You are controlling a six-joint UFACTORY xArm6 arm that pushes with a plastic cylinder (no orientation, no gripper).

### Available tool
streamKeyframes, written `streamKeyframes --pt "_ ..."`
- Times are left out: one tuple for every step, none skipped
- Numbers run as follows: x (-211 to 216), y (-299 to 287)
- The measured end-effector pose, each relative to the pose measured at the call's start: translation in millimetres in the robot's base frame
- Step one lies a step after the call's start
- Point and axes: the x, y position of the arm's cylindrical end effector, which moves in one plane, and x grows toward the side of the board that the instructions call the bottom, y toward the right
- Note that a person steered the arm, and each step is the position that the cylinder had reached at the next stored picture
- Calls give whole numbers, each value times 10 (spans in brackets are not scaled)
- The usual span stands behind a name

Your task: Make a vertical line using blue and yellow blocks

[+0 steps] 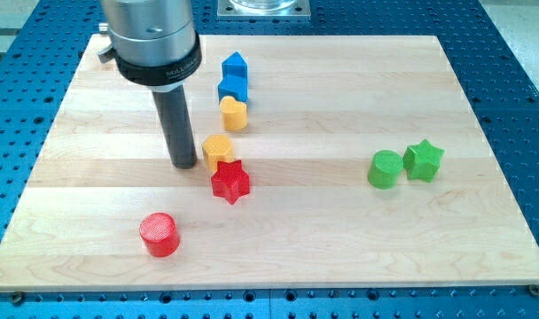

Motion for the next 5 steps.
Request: streamKeyframes --pt "-3 65" --pt "262 -218" --pt "239 241" --pt "-105 524" --pt "-93 294"
